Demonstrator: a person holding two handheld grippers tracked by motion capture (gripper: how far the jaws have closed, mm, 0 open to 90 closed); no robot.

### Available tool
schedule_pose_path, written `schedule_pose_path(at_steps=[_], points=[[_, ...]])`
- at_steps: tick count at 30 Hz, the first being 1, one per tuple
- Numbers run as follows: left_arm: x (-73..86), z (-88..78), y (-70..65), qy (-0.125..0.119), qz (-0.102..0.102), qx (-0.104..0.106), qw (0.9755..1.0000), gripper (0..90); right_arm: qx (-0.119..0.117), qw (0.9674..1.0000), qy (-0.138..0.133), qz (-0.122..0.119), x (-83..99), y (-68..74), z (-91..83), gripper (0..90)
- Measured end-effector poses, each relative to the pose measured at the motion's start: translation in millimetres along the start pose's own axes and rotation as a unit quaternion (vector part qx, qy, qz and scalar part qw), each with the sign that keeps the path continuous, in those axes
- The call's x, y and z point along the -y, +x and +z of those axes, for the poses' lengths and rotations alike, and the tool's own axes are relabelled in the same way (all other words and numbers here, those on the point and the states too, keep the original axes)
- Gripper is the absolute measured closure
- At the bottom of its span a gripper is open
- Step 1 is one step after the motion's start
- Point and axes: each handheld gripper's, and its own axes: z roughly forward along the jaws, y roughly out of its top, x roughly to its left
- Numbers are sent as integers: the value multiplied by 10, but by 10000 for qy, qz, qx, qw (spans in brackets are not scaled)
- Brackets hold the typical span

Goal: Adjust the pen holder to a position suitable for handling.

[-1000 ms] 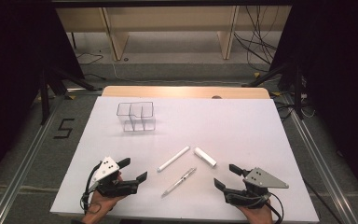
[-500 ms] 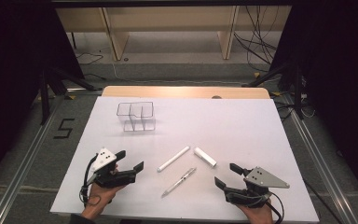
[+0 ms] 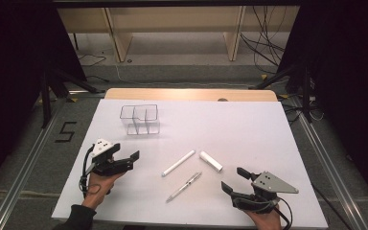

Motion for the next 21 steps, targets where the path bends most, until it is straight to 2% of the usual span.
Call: schedule_pose_path(at_steps=[4,9,10,15,16,17,18,21], points=[[-37,36,40,41,45,-91,9999,164,-15,10000,-5,16,1,-2,5,258],[-95,105,131,142,-26,-243,9996,202,-29,10000,3,9,2,0,5,258],[-125,128,175,201,-23,-332,9992,238,-32,10000,-6,15,3,-3,7,258],[-194,182,283,252,-130,-500,9983,367,-57,10000,19,25,4,4,14,258],[-209,203,312,270,-197,-547,9979,367,-57,10000,19,25,4,4,14,258],[-223,224,346,290,-277,-576,9975,438,-52,10000,19,15,5,5,15,258],[-245,266,416,343,-372,-678,9964,464,-55,10000,14,28,6,6,14,258],[-263,310,484,384,-419,-800,9952,569,-56,10000,22,19,6,0,12,258]])
